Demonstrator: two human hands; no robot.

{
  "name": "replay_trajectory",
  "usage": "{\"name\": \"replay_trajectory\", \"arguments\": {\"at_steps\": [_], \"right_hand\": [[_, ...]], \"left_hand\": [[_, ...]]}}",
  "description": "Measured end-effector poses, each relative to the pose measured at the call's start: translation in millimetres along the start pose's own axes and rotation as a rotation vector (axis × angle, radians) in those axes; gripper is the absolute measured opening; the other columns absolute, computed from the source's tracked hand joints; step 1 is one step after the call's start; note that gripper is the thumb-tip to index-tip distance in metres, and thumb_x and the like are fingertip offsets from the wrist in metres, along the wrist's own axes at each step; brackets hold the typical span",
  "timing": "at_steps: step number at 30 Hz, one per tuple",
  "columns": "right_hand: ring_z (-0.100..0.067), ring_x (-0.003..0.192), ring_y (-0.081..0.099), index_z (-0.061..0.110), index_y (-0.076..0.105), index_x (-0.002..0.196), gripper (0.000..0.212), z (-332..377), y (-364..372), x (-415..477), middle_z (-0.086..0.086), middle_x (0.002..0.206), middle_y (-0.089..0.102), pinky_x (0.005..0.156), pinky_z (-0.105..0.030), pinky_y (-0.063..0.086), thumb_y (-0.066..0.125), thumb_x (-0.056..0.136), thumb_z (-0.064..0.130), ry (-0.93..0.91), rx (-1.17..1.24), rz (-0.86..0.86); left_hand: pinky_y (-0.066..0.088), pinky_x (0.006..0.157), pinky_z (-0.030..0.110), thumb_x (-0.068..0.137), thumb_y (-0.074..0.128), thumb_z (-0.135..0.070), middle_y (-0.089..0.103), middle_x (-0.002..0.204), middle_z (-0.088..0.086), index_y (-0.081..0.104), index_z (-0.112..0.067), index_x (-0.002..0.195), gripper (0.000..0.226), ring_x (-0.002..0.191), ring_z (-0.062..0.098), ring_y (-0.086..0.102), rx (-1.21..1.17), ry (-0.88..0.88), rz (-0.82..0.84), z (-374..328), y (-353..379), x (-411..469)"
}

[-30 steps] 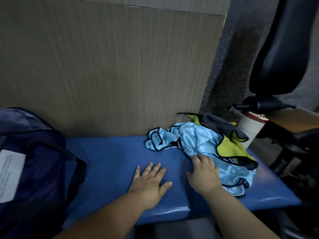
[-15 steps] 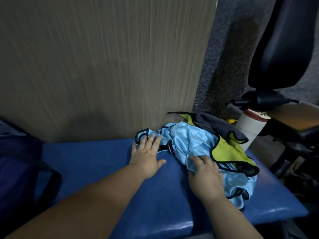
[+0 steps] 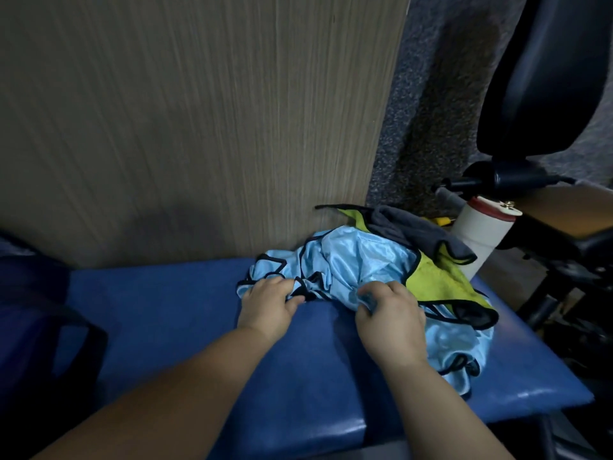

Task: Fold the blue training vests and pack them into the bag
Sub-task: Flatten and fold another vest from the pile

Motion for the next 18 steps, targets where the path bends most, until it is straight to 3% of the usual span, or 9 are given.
{"name": "replay_trajectory", "arguments": {"at_steps": [5,11,15,18], "right_hand": [[-0.026,0.111,0.052,0.025,0.069,0.110,0.030,14,-2,-6,0.001,0.107,0.058,0.096,-0.040,0.039,0.068,0.081,0.021,-0.072,0.036,-0.033],[-0.020,0.127,0.034,0.042,0.049,0.133,0.050,20,6,-16,0.006,0.131,0.042,0.103,-0.040,0.031,0.065,0.085,0.044,-0.076,-0.165,0.153],[-0.024,0.121,0.047,0.036,0.056,0.129,0.040,11,5,-15,0.002,0.128,0.053,0.099,-0.039,0.040,0.062,0.090,0.043,-0.025,-0.156,0.181],[-0.025,0.102,0.061,0.026,0.065,0.119,0.027,2,-3,-10,-0.003,0.119,0.063,0.084,-0.033,0.048,0.060,0.093,0.033,0.025,-0.048,0.164]], "left_hand": [[0.037,0.067,0.037,0.093,0.060,-0.035,0.039,0.067,-0.008,0.027,-0.023,0.061,0.048,0.071,0.015,0.041,-0.130,0.016,-0.007,23,-19,-42],[0.042,0.061,0.035,0.091,0.061,-0.038,0.057,0.065,0.003,0.057,-0.007,0.071,0.038,0.065,0.016,0.053,-0.436,-0.197,-0.109,64,-31,-69],[0.043,0.057,0.034,0.093,0.061,-0.035,0.061,0.069,0.008,0.063,-0.004,0.081,0.033,0.063,0.019,0.056,-0.445,-0.309,-0.132,81,-40,-79],[0.051,0.073,0.038,0.090,0.060,-0.043,0.066,0.086,-0.006,0.065,-0.020,0.093,0.023,0.085,0.015,0.060,-0.307,-0.208,-0.089,76,-42,-86]]}}
Point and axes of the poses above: each hand's wrist, its own x-axis towards the middle knuckle, its own y-axis out of the palm, z = x × y, the point moved 7 cm from there along x, towards the middle knuckle
